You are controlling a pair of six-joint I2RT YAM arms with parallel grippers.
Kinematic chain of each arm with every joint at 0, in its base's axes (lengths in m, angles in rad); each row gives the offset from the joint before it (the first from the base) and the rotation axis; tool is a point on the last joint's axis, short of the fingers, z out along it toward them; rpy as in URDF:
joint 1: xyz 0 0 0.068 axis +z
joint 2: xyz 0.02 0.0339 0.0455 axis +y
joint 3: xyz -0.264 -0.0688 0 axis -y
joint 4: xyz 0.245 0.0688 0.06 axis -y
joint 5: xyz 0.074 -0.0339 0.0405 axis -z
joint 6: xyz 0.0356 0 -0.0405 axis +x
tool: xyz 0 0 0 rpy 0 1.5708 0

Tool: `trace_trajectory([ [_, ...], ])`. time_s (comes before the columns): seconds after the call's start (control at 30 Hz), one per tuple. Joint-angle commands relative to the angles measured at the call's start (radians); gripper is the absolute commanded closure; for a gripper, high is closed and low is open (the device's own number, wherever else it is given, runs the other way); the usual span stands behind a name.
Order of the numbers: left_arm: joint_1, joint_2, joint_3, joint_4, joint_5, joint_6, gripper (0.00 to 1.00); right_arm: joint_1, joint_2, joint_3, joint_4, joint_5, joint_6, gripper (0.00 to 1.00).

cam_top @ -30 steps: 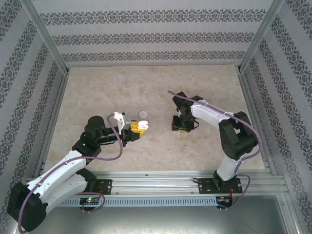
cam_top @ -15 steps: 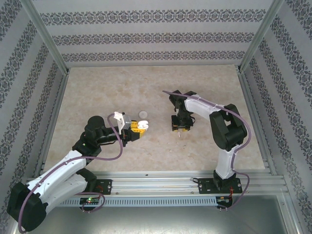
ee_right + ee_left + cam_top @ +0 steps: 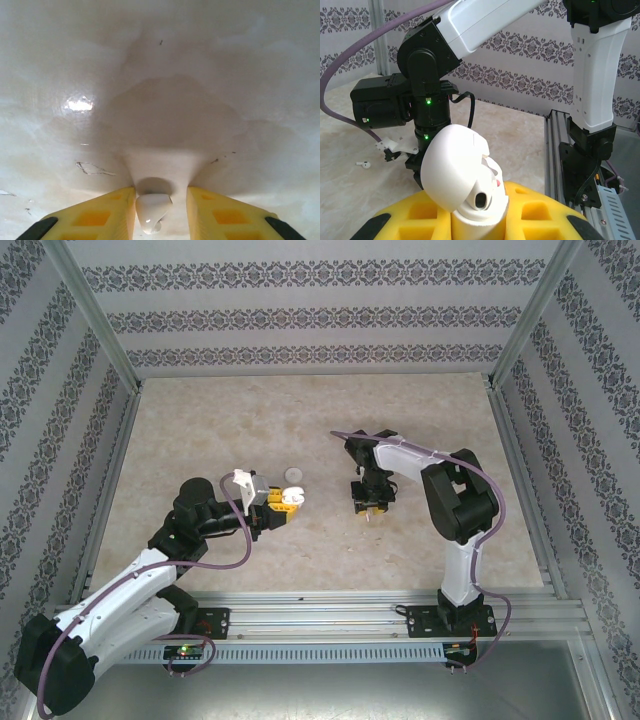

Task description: Insert wireless bluetooth earbuds into charging case

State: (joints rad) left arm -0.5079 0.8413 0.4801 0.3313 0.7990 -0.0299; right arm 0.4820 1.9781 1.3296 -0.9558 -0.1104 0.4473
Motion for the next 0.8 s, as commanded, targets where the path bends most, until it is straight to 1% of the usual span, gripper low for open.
trace_trajectory([
  [0.0, 0.014, -0.016, 0.007, 0.007, -0.003, 0.013, 1.00, 0.020, 0.028, 0.010, -0.040, 0.009, -0.002, 0.69],
  [0.17, 0.014, -0.024, 0.011, -0.005, -0.006, 0.016, 0.99, 0.022, 0.019, 0.013, -0.051, -0.004, -0.003, 0.76],
  [0.3, 0.014, -0.026, 0.009, 0.009, -0.007, 0.003, 0.99, 0.023, -0.039, 0.023, -0.060, -0.012, -0.003, 0.79],
  [0.4, 0.014, -0.025, 0.008, 0.034, -0.005, -0.009, 0.99, 0.022, -0.116, 0.020, -0.057, -0.019, 0.011, 0.79],
  [0.57, 0.014, -0.015, 0.011, 0.071, -0.002, -0.021, 0.99, 0.027, -0.298, -0.015, -0.009, -0.055, 0.052, 0.80],
  [0.67, 0.014, 0.005, 0.020, 0.093, -0.001, -0.031, 0.99, 0.034, -0.405, -0.027, 0.002, -0.051, 0.083, 0.82],
  [0.77, 0.014, 0.034, 0.029, 0.133, -0.001, -0.045, 0.99, 0.060, -0.519, -0.048, 0.053, -0.044, 0.113, 0.82],
])
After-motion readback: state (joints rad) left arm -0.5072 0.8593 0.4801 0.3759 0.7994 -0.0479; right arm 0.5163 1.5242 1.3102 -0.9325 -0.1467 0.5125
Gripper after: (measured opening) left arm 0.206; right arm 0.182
